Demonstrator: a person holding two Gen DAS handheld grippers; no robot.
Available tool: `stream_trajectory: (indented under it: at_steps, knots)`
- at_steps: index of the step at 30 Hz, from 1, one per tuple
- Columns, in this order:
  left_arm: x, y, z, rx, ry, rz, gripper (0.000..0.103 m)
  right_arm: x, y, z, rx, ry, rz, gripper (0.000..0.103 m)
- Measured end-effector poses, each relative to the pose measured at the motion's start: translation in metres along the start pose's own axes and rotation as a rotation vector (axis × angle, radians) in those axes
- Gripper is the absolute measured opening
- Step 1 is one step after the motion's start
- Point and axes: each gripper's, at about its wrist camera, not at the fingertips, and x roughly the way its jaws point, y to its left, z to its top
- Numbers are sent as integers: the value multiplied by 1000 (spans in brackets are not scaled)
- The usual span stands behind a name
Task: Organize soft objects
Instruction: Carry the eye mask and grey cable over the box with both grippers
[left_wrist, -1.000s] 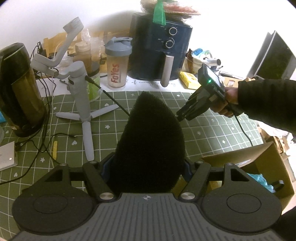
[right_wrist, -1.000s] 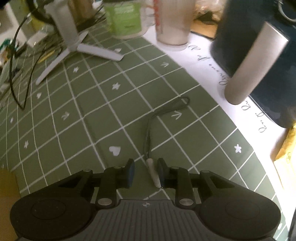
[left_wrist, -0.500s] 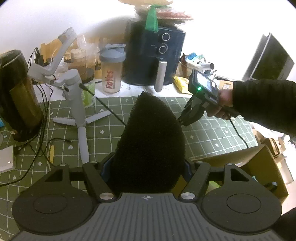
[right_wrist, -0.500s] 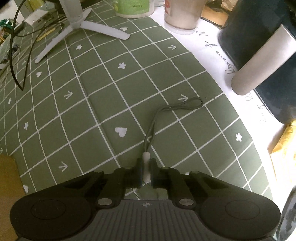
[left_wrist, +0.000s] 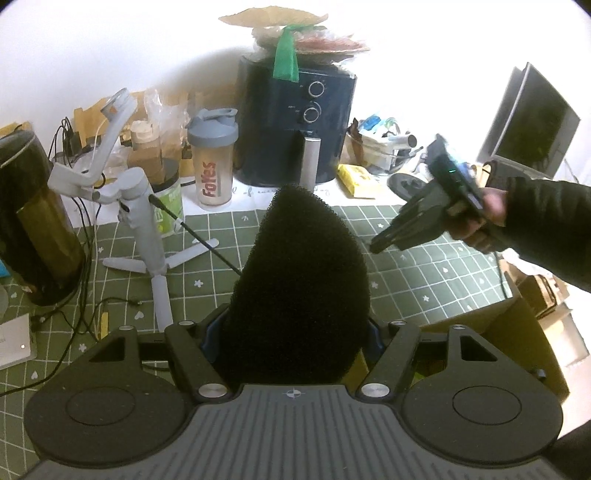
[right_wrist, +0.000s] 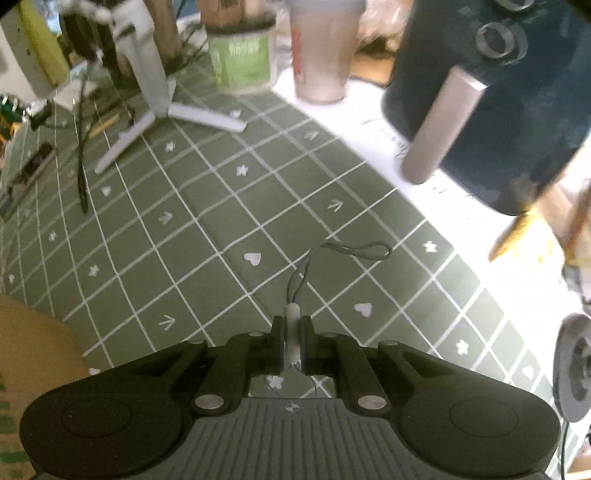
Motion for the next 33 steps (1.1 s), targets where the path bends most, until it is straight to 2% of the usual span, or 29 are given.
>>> stream_trajectory:
  at_steps: [7, 18, 30, 33]
  knots:
    - [-2, -16, 7, 26, 20, -21, 69, -55, 6, -17, 53, -109, -36, 10]
    - [4, -59, 10, 80, 99, -96, 69, -127, 33, -59, 117, -225, -63, 10]
    - [20, -89, 3, 22, 229, -220, 70, -178, 56, -109, 185, -292, -64, 10]
    - [26, -95, -1, -9, 256, -254, 74, -189, 63, -119, 194, -307, -66, 10]
